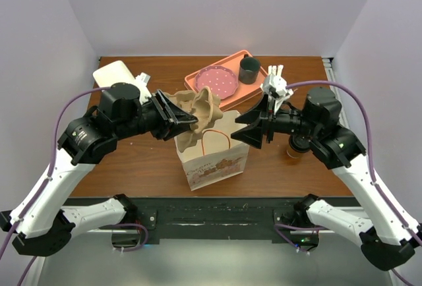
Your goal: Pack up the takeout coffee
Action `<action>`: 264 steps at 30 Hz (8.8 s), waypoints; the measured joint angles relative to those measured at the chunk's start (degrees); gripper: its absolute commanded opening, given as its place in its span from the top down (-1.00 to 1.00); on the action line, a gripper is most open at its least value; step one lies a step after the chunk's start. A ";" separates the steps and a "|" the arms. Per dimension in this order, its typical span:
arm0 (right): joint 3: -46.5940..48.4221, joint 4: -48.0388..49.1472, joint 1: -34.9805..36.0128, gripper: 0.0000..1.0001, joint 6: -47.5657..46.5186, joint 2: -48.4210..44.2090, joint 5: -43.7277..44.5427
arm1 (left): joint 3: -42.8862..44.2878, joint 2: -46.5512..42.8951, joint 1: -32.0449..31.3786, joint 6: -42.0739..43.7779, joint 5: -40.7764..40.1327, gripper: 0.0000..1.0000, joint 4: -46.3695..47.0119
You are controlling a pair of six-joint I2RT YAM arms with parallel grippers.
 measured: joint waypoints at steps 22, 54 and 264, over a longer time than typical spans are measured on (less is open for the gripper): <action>-2.14 -1.09 10.05 0.23 -16.02 2.78 2.99 | 0.00 2.58 0.00 3.28 -0.33 0.61 0.13; -5.11 0.98 21.22 1.00 -19.78 -1.70 16.31 | 14.36 13.62 -0.76 8.68 -1.51 0.73 -16.68; 12.15 -13.99 14.82 0.78 18.16 24.63 52.39 | 11.32 28.55 -1.14 27.87 -17.77 0.23 -20.63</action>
